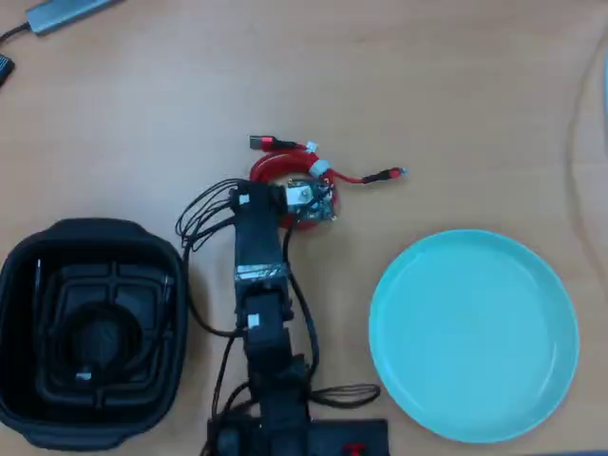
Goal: Put a black charging cable in a black bowl and put a red charging cable in a green bowl
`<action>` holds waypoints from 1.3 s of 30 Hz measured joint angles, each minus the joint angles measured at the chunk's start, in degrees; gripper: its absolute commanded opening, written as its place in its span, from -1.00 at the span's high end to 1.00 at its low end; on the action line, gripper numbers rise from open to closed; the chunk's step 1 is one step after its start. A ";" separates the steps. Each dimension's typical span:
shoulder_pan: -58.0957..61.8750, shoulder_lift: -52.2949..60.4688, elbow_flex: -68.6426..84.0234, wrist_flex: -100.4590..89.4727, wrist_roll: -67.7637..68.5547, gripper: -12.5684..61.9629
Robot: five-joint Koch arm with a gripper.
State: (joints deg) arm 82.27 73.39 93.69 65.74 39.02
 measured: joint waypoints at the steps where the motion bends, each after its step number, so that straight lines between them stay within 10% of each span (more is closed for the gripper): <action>1: -0.09 -0.70 -0.62 0.09 0.00 0.03; 6: 0.26 -1.41 -1.41 0.26 0.09 0.92; 19: 0.00 -0.62 -2.81 0.44 -0.09 0.84; 39: 14.59 40.78 0.53 7.47 -4.83 0.85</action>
State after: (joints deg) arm 96.86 114.17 94.22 73.21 34.19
